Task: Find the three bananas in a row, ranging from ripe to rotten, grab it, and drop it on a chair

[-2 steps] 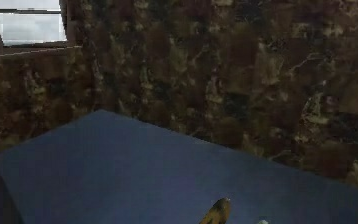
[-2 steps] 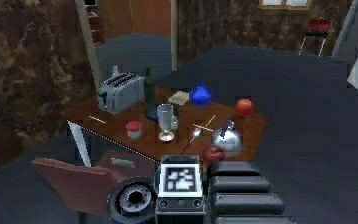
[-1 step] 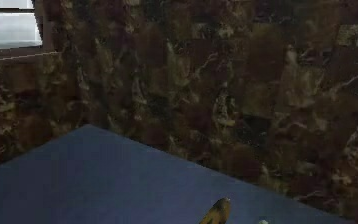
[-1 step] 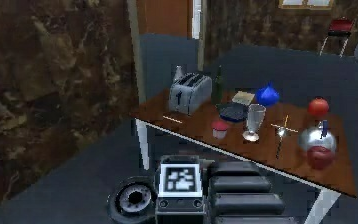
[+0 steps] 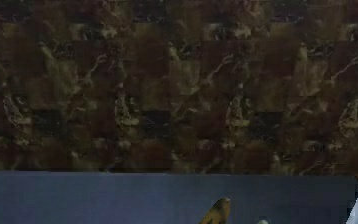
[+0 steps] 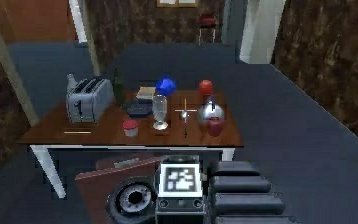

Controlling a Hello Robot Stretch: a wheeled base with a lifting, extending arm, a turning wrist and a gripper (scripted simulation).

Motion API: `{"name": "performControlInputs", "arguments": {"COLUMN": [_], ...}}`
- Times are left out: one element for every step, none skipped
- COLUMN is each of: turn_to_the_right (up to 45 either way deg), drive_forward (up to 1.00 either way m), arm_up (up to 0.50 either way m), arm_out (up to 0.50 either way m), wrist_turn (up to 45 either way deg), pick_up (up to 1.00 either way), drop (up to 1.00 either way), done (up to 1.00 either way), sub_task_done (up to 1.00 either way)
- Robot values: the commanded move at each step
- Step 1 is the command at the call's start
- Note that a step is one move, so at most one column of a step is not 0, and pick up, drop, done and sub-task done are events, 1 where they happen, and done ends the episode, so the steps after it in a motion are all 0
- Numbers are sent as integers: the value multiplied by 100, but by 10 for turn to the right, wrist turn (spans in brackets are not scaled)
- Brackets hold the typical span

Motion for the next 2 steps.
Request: {"name": "performControlInputs", "arguments": {"turn_to_the_right": [0, 450], "drive_forward": [90, 0], "arm_up": [0, 0], "arm_out": [0, 0], "wrist_turn": [0, 0], "pick_up": [0, 0], "drop": [0, 0], "done": [0, 0], "sub_task_done": [0, 0]}}
